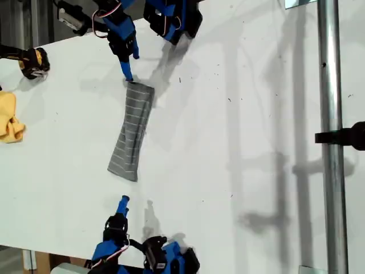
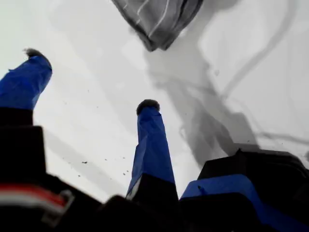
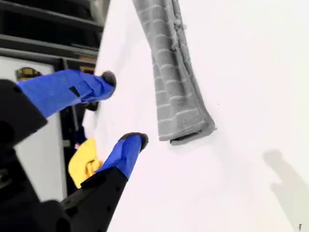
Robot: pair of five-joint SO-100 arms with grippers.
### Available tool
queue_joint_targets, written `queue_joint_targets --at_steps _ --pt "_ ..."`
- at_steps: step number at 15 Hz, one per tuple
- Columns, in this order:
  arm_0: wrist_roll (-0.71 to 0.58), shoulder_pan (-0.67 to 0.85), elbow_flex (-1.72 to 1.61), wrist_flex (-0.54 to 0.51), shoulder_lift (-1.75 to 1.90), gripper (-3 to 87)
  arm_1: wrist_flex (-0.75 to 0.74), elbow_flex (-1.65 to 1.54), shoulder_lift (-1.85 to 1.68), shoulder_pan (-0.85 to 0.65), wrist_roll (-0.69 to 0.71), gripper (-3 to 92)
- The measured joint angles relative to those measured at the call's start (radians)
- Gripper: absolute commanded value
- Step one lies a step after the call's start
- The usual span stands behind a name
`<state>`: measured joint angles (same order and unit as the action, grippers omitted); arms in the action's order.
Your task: Grasp corners of a towel and fold twice.
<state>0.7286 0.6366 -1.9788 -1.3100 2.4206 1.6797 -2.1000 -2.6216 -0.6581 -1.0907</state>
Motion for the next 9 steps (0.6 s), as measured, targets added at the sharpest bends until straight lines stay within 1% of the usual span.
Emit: queue_joint_targets --at_steps 2,3,5,6,7,9 --pt "0.074 -0.072 -0.284 0.048 0.356 11.7 -0.058 -0.126 -0.063 0.121 -0.117 34.5" --pt "0.109 -0.110 -0.405 0.067 0.502 11.3 -0.097 -0.218 -0.107 0.152 -0.172 34.0" --pt "0.155 -0.156 -0.614 0.071 0.805 10.7 -0.138 -0.391 -0.255 0.225 -0.239 33.6" --pt "0.160 -0.175 -0.681 0.071 0.942 10.0 -0.143 -0.442 -0.307 0.236 -0.267 33.3" --pt "0.164 -0.202 -0.729 0.086 1.006 7.0 -0.155 -0.462 -0.336 0.268 -0.281 33.7" --pt "0.190 -0.253 -0.848 0.161 1.039 5.5 -0.167 -0.465 -0.305 0.265 -0.282 35.4"
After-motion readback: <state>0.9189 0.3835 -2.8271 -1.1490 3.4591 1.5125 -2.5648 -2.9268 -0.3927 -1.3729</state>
